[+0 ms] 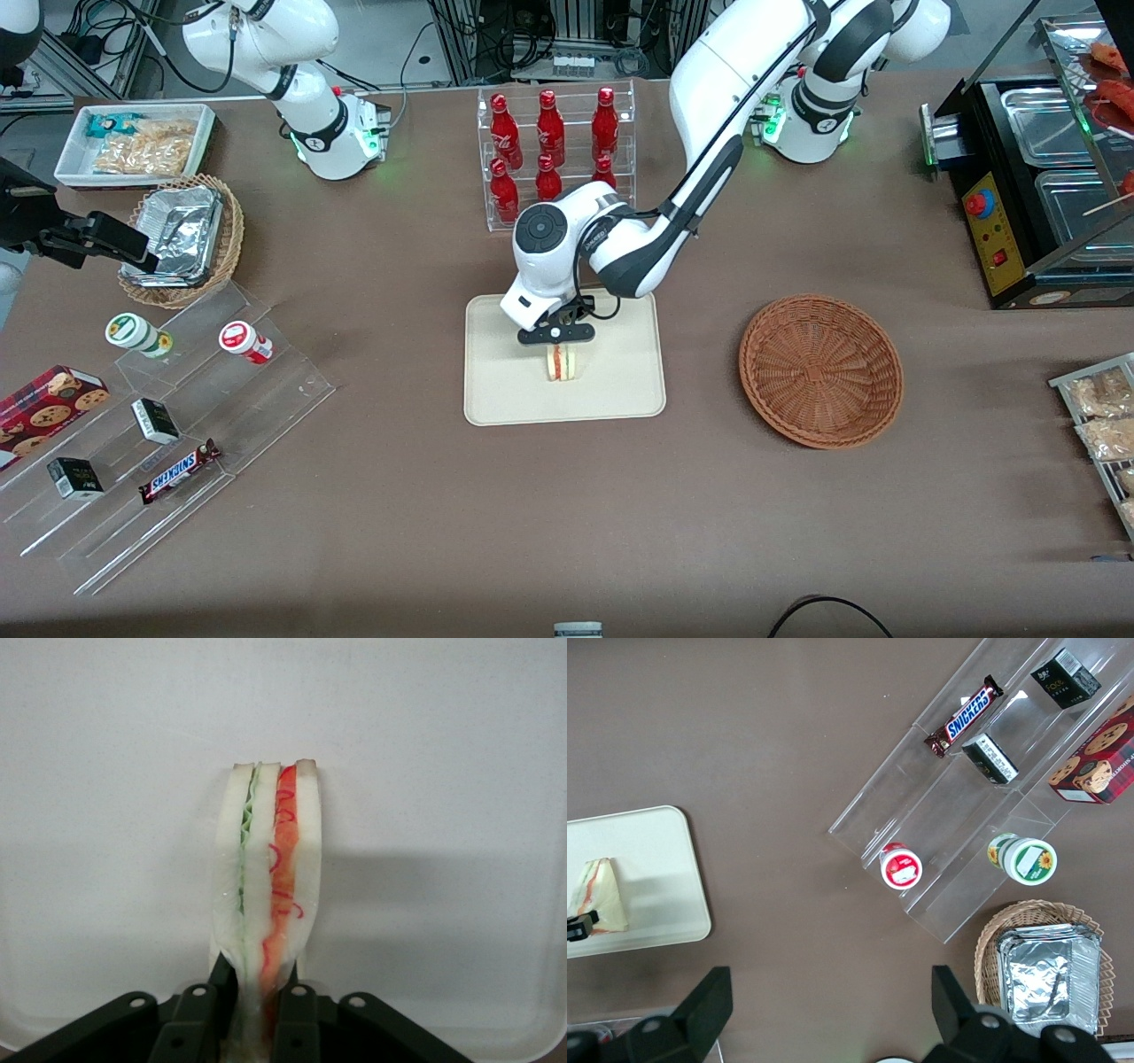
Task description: Place sandwich from basket to tray
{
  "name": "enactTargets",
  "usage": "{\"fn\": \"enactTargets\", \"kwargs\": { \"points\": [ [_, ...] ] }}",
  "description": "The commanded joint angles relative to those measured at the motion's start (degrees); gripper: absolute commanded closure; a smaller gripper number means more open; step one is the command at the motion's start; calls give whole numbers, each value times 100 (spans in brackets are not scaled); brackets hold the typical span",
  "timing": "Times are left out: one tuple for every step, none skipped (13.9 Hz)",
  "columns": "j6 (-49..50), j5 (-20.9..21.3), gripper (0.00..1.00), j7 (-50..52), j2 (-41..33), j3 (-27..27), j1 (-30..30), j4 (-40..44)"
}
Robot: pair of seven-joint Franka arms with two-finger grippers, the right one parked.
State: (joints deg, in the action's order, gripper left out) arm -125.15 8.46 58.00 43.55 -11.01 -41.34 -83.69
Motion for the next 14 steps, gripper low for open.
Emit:
{"fn": "enactTargets", "kwargs": {
  "points": [
    [60, 94, 0, 63, 67, 82, -67, 134],
    [87, 94, 0, 63, -12, 108, -41, 125],
    [131, 94, 0, 71, -178, 169, -24, 81],
    [314, 25, 0, 80, -328, 300, -23, 81],
    [525, 7, 0, 98, -512, 415, -23, 81],
    [709, -37, 0, 133, -740, 511, 38, 72],
    [920, -116, 0, 176, -960, 521, 238, 72],
    [1105, -203, 0, 177, -1162, 513, 380, 63],
    [1307, -291, 0, 159, -1408, 512, 572, 29],
    [1483, -318, 0, 151, -1706, 512, 792, -59],
    [1633, -345, 0, 133, -1953, 521, 1003, -164],
    [1843, -354, 0, 116, -2251, 513, 1275, -304],
    [2080, -371, 0, 107, -2524, 512, 1556, -401],
    [2343, -389, 0, 89, -2779, 512, 1750, -446]
  ]
}}
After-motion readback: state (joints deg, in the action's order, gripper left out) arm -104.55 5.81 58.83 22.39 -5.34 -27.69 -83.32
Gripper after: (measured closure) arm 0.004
